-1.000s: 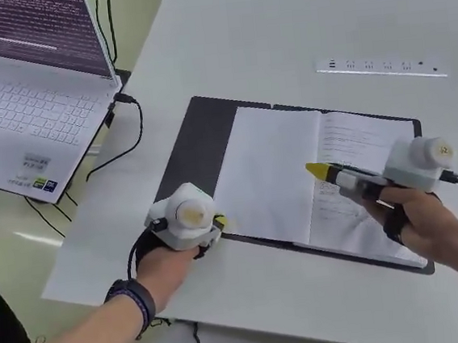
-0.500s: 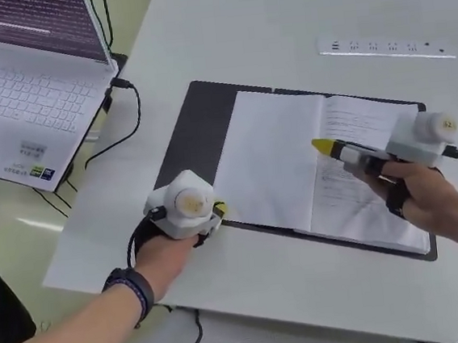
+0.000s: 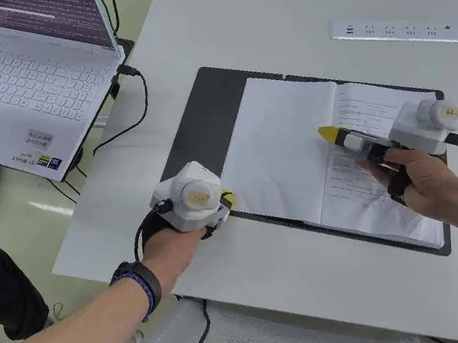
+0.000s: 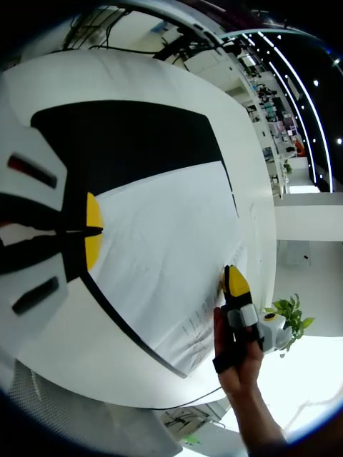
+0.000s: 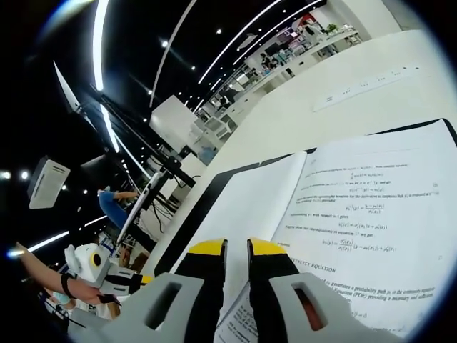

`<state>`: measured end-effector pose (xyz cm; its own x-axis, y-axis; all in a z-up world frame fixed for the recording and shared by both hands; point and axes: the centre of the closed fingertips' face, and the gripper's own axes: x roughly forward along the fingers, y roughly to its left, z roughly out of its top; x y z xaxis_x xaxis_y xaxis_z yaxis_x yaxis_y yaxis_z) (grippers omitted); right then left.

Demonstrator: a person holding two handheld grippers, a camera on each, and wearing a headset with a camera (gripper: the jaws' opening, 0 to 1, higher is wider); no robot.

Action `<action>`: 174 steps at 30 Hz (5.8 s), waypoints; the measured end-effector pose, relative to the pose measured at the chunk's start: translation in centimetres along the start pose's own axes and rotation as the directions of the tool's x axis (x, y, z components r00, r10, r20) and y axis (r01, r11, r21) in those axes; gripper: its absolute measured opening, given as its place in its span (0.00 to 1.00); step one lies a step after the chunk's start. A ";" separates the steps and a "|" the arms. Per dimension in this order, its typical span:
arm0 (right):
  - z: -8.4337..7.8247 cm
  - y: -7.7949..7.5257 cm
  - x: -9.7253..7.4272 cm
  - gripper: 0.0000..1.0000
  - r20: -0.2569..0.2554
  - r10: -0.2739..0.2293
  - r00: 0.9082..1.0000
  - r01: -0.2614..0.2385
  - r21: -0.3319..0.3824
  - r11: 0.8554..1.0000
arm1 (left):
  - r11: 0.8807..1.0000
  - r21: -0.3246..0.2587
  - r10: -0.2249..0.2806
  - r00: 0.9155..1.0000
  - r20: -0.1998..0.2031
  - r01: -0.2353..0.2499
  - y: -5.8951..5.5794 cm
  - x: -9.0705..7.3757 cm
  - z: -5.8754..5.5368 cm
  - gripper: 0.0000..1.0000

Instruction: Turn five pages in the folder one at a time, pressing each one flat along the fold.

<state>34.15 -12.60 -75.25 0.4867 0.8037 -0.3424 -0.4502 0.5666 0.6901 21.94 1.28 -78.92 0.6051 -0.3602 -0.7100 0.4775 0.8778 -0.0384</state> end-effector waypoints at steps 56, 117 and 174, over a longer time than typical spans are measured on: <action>8.5 -9.9 5.9 0.00 0.190 -0.139 0.972 0.133 0.048 0.990 | 0.999 0.025 -0.024 0.999 0.026 0.023 0.4 0.2 -0.1 0.00; -1.5 0.5 -0.3 0.00 0.014 0.068 0.998 -0.066 -0.113 0.991 | 0.998 0.038 -0.043 0.999 0.031 0.042 0.1 0.1 0.0 0.00; -12.3 5.5 -5.7 0.00 -0.173 0.185 0.967 -0.201 -0.082 0.976 | 0.997 0.052 -0.061 0.998 0.035 0.059 0.1 0.2 -0.1 0.00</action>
<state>19.76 -11.83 -77.37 0.2580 0.9137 -0.3139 -0.5989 0.4062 0.6901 22.01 1.30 -79.09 0.5969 -0.4238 -0.6813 0.5449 0.8374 -0.0434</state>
